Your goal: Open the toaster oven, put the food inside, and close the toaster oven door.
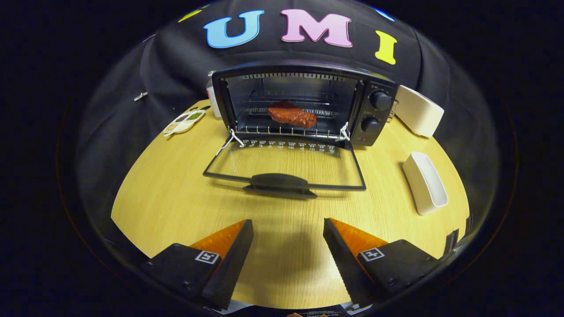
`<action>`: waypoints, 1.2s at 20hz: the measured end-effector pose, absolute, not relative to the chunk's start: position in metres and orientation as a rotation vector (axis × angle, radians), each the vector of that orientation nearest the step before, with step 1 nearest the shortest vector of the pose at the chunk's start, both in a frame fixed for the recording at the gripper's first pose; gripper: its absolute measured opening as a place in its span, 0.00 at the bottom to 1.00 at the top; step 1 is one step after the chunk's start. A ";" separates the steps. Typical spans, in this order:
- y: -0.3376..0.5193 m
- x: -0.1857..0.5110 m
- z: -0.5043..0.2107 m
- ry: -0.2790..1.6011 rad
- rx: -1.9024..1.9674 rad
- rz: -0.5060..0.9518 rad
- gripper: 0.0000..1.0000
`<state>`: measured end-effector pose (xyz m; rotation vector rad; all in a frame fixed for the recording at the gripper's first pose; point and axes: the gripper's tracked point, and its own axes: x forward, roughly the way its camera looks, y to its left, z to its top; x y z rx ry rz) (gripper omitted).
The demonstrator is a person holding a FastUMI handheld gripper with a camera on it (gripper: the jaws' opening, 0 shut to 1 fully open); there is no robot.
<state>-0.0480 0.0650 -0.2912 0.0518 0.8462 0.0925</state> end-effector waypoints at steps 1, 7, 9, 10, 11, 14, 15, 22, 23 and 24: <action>0.064 -0.049 -0.296 0.863 0.057 0.085 0.99; 0.065 -0.039 -0.320 0.915 0.041 0.069 0.99; 0.065 -0.028 -0.325 0.917 0.060 0.052 0.99; 0.064 -0.023 -0.328 0.918 0.071 0.038 0.99; 0.062 -0.018 -0.330 0.922 0.081 0.022 0.99; 0.062 -0.001 -0.330 0.904 0.096 0.009 0.99; 0.062 0.003 -0.329 0.897 0.089 0.018 0.99; 0.064 0.015 -0.314 0.820 -0.015 0.119 0.99; 0.066 0.015 -0.308 0.807 0.008 0.129 0.99; 0.068 0.016 -0.300 0.791 0.022 0.139 0.99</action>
